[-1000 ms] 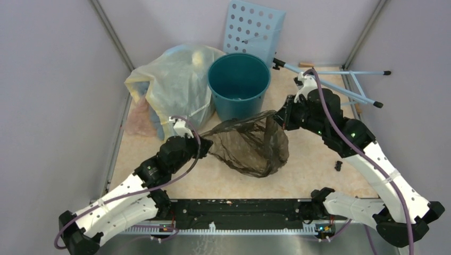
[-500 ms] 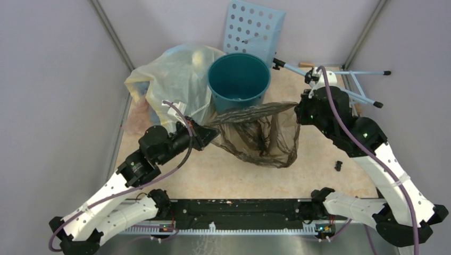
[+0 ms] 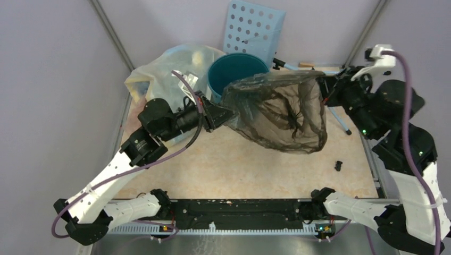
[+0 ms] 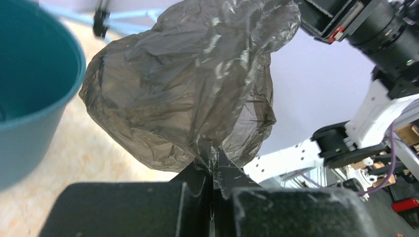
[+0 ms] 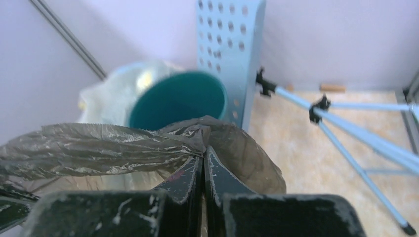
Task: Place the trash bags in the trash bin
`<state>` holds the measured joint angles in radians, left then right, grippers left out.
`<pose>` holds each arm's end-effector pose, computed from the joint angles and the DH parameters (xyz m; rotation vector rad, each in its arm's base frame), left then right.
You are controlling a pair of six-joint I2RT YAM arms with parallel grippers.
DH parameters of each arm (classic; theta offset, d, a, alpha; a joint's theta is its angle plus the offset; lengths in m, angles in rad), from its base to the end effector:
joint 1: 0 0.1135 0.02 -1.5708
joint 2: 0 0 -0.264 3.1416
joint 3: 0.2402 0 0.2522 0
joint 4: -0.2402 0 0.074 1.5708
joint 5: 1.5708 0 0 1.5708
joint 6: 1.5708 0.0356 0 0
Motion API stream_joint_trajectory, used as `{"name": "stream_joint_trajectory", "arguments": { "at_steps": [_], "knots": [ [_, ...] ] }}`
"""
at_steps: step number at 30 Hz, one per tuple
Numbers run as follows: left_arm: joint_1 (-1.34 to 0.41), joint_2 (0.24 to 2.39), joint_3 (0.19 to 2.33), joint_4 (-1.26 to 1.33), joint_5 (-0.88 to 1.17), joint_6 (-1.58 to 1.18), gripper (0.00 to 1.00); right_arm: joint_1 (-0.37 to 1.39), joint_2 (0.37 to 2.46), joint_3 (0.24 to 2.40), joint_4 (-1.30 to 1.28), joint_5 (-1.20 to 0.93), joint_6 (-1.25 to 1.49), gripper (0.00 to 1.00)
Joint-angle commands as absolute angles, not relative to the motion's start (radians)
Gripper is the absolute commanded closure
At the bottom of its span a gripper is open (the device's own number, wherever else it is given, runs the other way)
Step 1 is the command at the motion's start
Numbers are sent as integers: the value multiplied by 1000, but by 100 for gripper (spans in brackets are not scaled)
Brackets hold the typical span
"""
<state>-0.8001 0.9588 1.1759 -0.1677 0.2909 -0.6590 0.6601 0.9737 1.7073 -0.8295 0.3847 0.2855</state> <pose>0.1338 -0.1525 0.4463 0.3749 1.6510 -1.3546 0.1029 0.0629 0.5302 -0.0204 1.6747 0.3963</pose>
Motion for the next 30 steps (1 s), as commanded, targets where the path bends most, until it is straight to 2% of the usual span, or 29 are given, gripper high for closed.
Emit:
{"name": "stream_joint_trajectory", "arguments": {
  "at_steps": [1, 12, 22, 30],
  "knots": [
    [-800, 984, 1322, -63, 265, -606, 100, 662, 1022, 1840, -706, 378, 202, 100],
    [-800, 1034, 1521, 20, -30, -337, 100, 662, 1187, 1969, -470, 311, 182, 100],
    [-800, 1110, 1699, 83, -161, -151, 100, 662, 1421, 2217, -366, 223, 241, 100],
    [-799, 1154, 1736, 123, -256, 2, 100, 661, 1518, 2256, -258, 243, 248, 100]
  ]
}}
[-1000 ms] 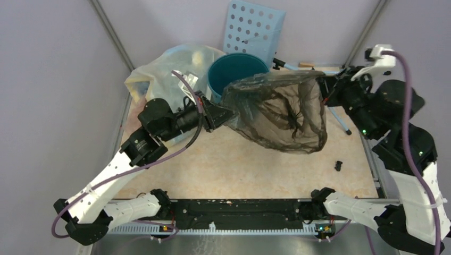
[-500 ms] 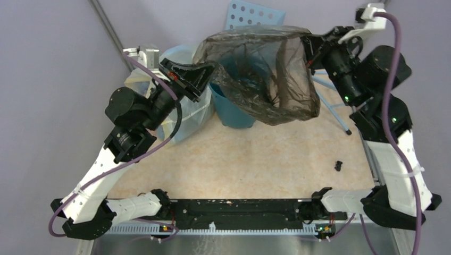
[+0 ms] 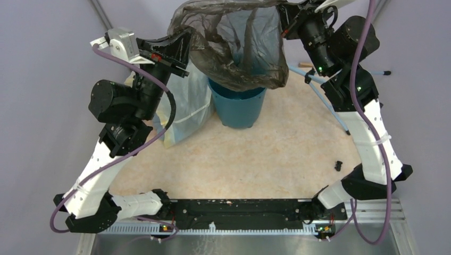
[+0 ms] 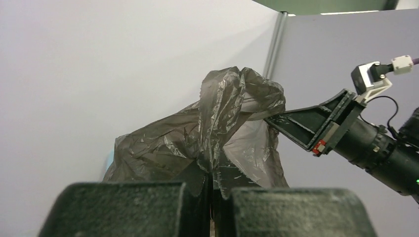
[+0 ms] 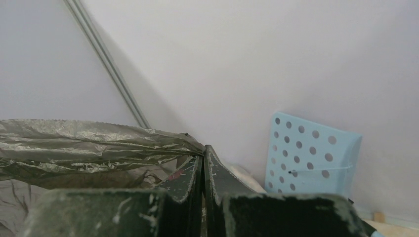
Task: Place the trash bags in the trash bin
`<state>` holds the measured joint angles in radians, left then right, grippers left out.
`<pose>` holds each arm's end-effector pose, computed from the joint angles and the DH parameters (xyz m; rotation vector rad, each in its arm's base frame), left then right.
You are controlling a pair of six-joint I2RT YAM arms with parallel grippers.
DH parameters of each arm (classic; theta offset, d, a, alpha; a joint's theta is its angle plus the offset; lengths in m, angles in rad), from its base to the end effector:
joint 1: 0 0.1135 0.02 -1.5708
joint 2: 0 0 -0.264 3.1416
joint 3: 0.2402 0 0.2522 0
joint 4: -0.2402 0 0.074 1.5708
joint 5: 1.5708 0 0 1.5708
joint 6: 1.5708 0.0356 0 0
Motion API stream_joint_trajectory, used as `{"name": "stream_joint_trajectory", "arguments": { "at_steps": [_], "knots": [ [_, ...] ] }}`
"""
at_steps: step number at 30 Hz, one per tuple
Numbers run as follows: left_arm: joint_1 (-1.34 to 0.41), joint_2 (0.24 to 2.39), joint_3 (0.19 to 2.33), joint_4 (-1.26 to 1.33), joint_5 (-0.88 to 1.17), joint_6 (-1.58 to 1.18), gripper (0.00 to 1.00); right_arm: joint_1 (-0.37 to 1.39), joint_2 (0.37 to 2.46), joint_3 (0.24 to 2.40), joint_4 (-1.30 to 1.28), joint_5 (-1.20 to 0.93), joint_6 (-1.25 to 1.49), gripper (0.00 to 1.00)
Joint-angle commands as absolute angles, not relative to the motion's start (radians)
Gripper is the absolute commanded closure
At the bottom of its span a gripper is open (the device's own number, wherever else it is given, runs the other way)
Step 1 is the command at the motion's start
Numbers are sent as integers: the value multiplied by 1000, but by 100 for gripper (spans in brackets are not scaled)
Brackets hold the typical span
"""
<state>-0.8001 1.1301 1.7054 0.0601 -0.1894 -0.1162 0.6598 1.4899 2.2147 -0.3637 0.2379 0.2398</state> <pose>0.1218 -0.1158 0.6006 0.1514 0.9621 -0.7566 0.1978 0.1429 0.6223 -0.0483 1.2443 0.6397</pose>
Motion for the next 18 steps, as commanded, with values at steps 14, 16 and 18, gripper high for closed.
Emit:
{"name": "stream_joint_trajectory", "arguments": {
  "at_steps": [14, 16, 18],
  "knots": [
    [-731, 1159, 1540, 69, -263, -103, 100, 582, 1449, 1991, -308, 304, 367, 100],
    [-719, 1147, 1521, 42, -244, -162, 100, 561, 1432, 1966, -329, 292, 389, 100],
    [-715, 1140, 1512, 7, -228, -199, 100, 547, 1438, 1968, -367, 272, 402, 100]
  ]
}}
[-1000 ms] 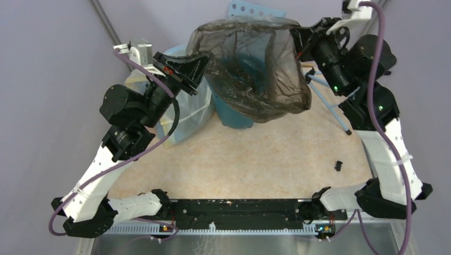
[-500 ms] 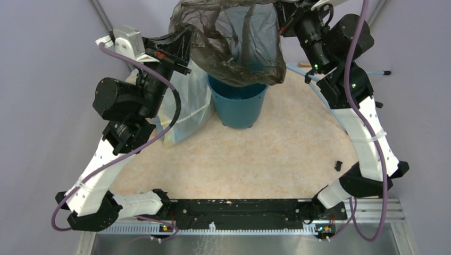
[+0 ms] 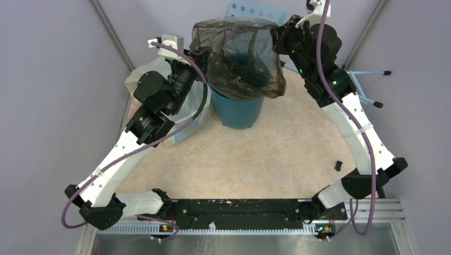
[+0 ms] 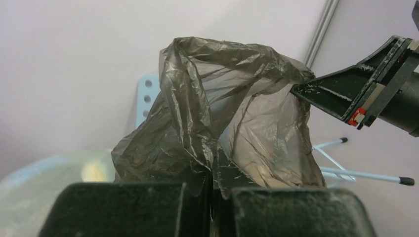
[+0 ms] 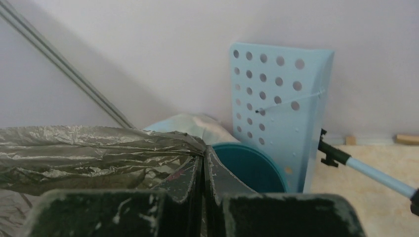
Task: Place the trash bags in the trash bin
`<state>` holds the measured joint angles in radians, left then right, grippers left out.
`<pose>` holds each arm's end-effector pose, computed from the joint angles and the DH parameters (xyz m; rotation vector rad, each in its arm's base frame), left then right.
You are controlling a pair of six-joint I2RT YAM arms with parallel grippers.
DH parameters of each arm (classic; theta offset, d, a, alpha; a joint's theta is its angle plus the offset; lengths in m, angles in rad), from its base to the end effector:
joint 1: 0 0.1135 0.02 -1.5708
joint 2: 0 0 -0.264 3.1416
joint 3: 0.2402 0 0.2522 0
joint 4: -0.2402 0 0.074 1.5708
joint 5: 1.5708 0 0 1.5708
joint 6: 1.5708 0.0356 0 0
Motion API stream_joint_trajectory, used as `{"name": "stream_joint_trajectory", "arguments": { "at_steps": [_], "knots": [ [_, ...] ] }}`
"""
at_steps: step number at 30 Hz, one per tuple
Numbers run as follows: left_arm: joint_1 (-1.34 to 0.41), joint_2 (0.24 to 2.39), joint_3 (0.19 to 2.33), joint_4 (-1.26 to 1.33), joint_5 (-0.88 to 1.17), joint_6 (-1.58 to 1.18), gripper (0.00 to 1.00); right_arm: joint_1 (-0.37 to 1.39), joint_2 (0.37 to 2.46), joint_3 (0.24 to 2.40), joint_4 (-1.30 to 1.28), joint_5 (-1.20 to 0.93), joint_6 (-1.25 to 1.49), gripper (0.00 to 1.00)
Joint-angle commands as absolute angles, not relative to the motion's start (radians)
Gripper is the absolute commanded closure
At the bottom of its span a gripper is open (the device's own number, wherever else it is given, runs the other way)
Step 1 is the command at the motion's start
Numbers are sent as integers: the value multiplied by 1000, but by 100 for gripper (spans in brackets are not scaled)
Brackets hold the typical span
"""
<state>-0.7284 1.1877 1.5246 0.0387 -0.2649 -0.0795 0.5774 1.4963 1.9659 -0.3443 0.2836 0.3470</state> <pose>0.1804 -0.1485 0.5357 0.1604 1.2163 -0.5478 0.2559 0.1548 0.5546 0.0667 1.4725 0.5498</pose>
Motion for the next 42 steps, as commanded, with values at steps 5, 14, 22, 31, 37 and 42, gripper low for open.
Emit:
{"name": "stream_joint_trajectory", "arguments": {
  "at_steps": [5, 14, 22, 31, 37, 42],
  "knots": [
    [-698, 1145, 1512, -102, -207, -272, 100, 532, 1480, 1999, -474, 251, 400, 92],
    [-484, 1187, 1514, -214, 56, -484, 100, 521, 1505, 2001, -592, 213, 388, 28],
    [-440, 1203, 1512, -228, 123, -481, 100, 521, 1379, 1759, -597, 196, 387, 17],
    [-398, 1240, 1510, -224, 171, -467, 100, 492, 1441, 1778, -711, 166, 454, 24],
    [-365, 1246, 1491, -223, 237, -464, 100, 469, 1520, 1873, -771, 133, 553, 26],
    [-343, 1244, 1475, -221, 278, -454, 100, 469, 1594, 1936, -816, 92, 619, 39]
  ]
}}
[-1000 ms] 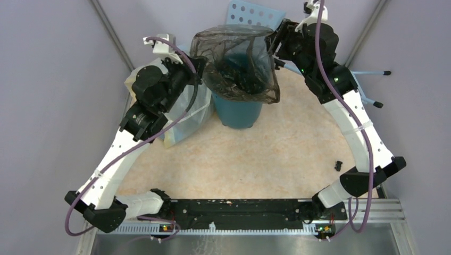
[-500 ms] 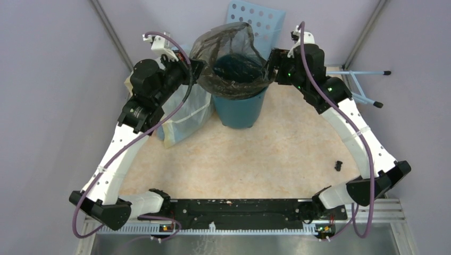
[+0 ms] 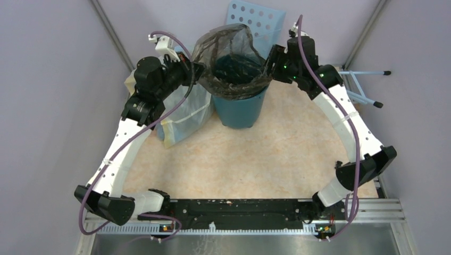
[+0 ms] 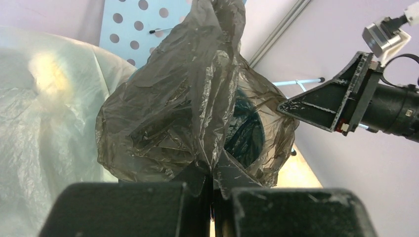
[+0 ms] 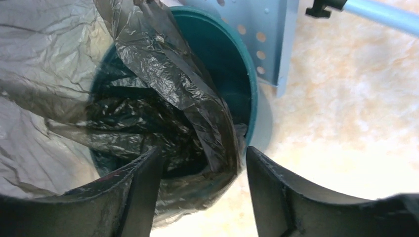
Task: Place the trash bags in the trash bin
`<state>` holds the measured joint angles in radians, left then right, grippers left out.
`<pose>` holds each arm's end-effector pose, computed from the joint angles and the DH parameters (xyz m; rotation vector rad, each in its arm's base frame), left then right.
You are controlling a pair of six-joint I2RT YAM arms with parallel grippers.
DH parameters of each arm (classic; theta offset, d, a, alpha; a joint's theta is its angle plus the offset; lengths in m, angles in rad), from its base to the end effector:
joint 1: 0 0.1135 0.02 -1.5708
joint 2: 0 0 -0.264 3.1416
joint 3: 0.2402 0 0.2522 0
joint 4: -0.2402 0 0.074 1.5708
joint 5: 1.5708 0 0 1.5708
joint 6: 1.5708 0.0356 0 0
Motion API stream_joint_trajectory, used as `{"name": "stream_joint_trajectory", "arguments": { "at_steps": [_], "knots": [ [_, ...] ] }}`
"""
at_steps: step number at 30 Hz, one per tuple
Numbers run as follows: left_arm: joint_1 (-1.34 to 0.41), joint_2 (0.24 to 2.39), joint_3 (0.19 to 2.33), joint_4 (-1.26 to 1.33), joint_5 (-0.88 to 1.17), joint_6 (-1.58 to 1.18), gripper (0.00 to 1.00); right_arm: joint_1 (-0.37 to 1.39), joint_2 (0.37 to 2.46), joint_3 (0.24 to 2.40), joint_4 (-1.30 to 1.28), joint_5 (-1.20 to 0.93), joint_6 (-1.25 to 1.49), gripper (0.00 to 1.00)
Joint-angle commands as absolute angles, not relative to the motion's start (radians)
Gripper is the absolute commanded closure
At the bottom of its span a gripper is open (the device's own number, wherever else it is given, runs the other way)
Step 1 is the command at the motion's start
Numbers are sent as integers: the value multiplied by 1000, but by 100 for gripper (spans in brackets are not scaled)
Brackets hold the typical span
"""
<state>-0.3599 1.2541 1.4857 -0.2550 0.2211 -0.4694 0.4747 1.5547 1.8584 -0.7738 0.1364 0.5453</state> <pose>0.2510 -0.1028 0.4764 0.0881 1.6529 -0.8148 0.2948 0.1461 0.4585 0.1599 2.0669 0.4969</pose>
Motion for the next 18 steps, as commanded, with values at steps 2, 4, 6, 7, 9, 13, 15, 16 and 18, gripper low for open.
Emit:
{"name": "stream_joint_trajectory", "arguments": {
  "at_steps": [2, 4, 6, 7, 9, 13, 15, 16, 18],
  "knots": [
    [-332, 1244, 1474, -222, 297, -448, 100, 467, 1613, 1958, -828, 82, 632, 52],
    [-320, 1244, 1473, -229, 310, -441, 100, 466, 1620, 1985, -837, 68, 633, 65],
    [-316, 1243, 1468, -231, 313, -433, 100, 466, 1614, 2009, -852, 67, 625, 79],
    [-315, 1241, 1462, -231, 313, -432, 100, 465, 1612, 2018, -858, 68, 618, 82],
    [-314, 1240, 1443, -227, 315, -444, 100, 461, 1604, 2035, -900, 75, 607, 92],
    [-312, 1248, 1399, -192, 332, -468, 100, 449, 1561, 2007, -940, 99, 588, 100],
    [-312, 1258, 1389, -174, 324, -469, 100, 442, 1521, 1975, -927, 127, 582, 100],
    [-311, 1266, 1386, -166, 322, -467, 100, 439, 1504, 1958, -919, 140, 578, 100],
    [-311, 1286, 1392, -150, 315, -460, 100, 430, 1477, 1930, -912, 162, 569, 100]
  ]
}}
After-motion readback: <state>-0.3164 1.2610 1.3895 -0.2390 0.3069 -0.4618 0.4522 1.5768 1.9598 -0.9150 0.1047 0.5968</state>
